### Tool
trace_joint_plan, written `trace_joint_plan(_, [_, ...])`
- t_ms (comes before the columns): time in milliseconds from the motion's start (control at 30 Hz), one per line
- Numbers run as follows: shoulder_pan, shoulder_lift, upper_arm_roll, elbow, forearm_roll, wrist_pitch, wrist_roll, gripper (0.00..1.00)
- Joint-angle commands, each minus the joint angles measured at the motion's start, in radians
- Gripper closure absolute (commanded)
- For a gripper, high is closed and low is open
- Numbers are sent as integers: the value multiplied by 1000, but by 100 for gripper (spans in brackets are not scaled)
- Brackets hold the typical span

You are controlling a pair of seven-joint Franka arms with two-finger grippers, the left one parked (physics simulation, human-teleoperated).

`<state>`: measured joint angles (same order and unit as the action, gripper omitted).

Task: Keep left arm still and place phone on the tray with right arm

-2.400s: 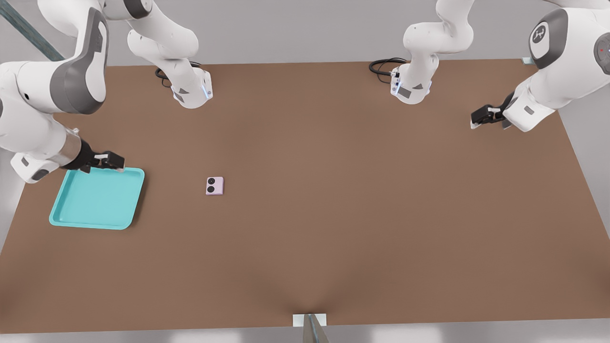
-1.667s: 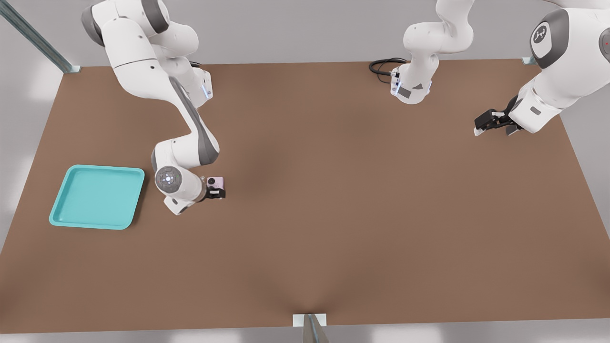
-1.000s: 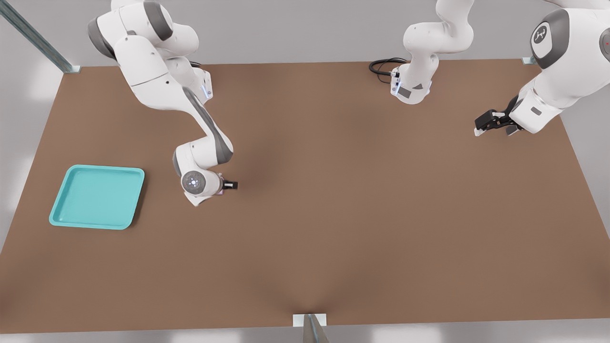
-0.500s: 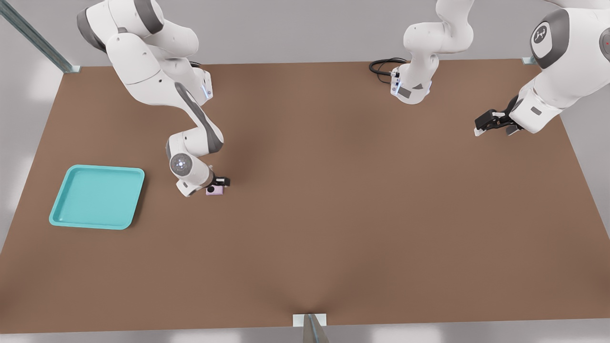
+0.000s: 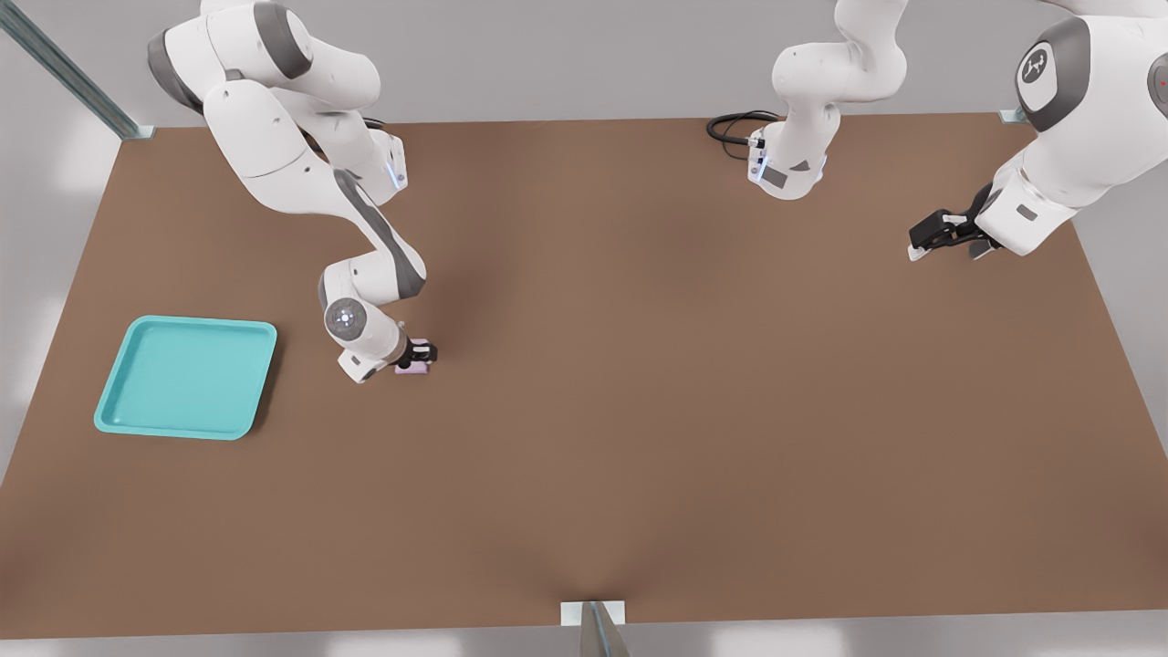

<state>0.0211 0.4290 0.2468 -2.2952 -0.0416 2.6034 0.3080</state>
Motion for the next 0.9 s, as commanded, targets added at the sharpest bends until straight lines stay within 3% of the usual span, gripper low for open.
trace_joint_plan(0, [0, -3, -1, 0, -1, 7, -47, 27])
trace_joint_plan(200, [-26, -78, 0, 8, -3, -9, -61, 28])
trace_joint_plan(333, [-202, -115, -1, 79, -3, -8, -250, 28])
trace_joint_plan(667, [-587, -12, -17, 191, -3, -6, -682, 28])
trace_joint_plan(867, [-699, 80, -23, 194, -11, 7, -770, 27])
